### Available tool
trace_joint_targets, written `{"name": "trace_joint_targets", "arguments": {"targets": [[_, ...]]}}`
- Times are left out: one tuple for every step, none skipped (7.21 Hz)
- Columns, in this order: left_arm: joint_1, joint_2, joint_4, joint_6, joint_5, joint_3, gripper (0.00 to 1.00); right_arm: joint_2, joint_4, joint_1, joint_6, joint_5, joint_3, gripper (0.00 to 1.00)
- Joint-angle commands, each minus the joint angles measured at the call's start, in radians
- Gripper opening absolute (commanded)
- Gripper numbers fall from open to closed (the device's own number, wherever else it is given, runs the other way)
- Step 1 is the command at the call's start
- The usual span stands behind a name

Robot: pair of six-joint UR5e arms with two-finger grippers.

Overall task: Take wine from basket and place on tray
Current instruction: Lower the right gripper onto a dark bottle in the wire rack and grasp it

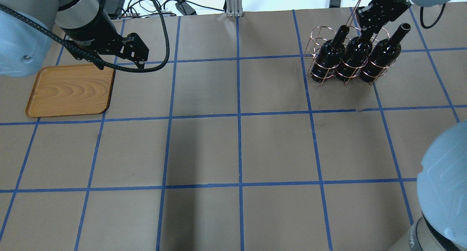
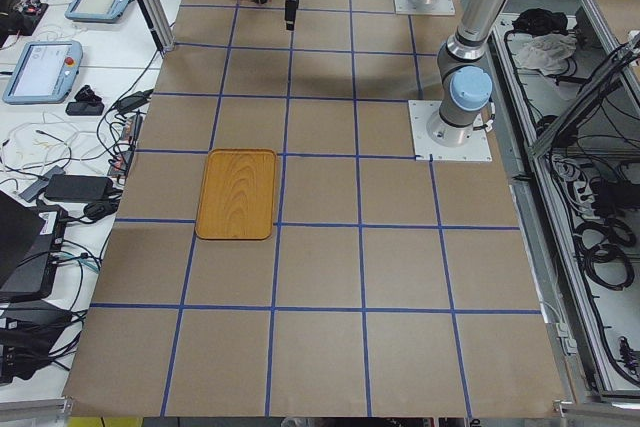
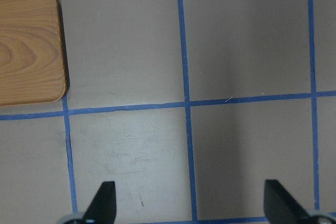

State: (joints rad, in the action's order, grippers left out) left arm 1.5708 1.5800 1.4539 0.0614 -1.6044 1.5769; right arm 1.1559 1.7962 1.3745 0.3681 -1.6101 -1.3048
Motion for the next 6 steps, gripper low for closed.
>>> {"name": "trace_joint_targets", "arguments": {"targets": [[0.0, 0.0, -0.001, 0.0, 0.0, 0.0, 1.0, 0.011, -0.009, 0.0, -0.001, -0.004, 0.001, 0.08], [0.0, 0.002, -0.001, 0.0, 0.001, 0.0, 1.0, 0.042, -0.012, 0.0, -0.008, -0.001, 0.004, 0.04], [-0.002, 0.002, -0.001, 0.0, 0.0, 0.0, 1.0, 0.069, -0.026, 0.0, -0.012, 0.006, 0.01, 0.04], [-0.006, 0.002, -0.004, 0.0, 0.0, 0.0, 1.0, 0.112, -0.07, 0.0, -0.015, 0.01, 0.012, 0.04], [-0.011, -0.008, -0.001, 0.0, -0.003, -0.002, 1.0, 0.163, -0.13, 0.0, -0.015, 0.01, 0.013, 0.04], [-0.014, -0.006, -0.003, 0.0, 0.006, -0.002, 1.0, 0.23, -0.19, 0.0, -0.015, 0.009, 0.013, 0.04]]}}
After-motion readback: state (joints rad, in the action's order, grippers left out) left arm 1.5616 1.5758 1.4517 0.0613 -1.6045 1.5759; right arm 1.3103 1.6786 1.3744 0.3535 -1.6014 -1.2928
